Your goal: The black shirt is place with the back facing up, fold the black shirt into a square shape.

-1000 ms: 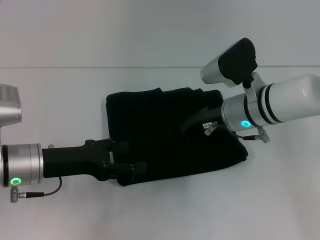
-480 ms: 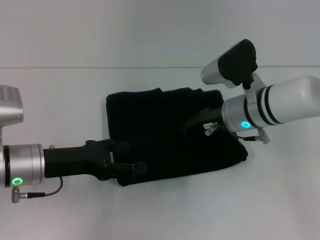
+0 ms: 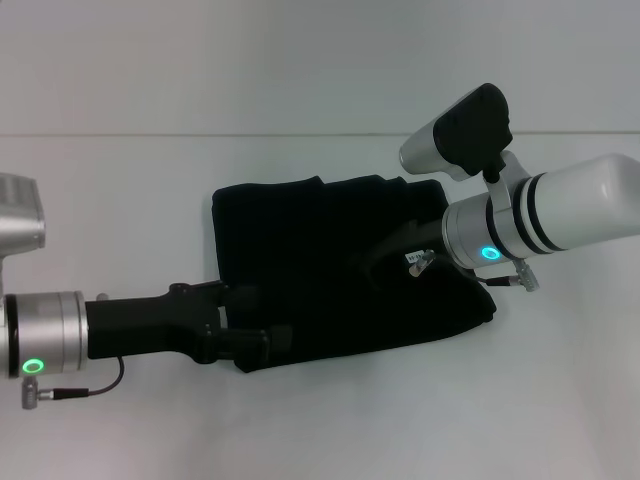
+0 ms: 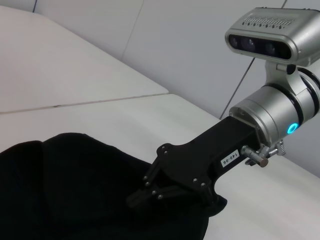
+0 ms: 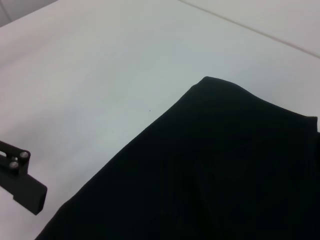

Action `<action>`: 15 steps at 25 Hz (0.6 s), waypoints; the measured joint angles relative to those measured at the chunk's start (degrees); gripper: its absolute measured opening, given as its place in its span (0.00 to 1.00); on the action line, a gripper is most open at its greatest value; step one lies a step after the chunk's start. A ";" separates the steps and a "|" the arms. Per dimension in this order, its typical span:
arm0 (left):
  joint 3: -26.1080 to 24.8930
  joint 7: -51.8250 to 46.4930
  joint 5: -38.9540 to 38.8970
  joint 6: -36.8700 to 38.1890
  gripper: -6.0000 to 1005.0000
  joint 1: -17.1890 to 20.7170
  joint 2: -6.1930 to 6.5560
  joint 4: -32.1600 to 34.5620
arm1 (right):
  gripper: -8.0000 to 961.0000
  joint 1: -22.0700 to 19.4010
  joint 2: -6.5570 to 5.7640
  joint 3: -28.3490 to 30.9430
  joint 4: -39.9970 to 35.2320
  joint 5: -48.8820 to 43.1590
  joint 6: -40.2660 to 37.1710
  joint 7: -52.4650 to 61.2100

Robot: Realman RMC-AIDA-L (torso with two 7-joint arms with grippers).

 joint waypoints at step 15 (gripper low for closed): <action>0.08 0.22 0.00 -0.23 0.94 0.08 -0.01 0.00 | 0.01 -3.40 -0.58 0.71 -3.40 7.51 2.07 -2.67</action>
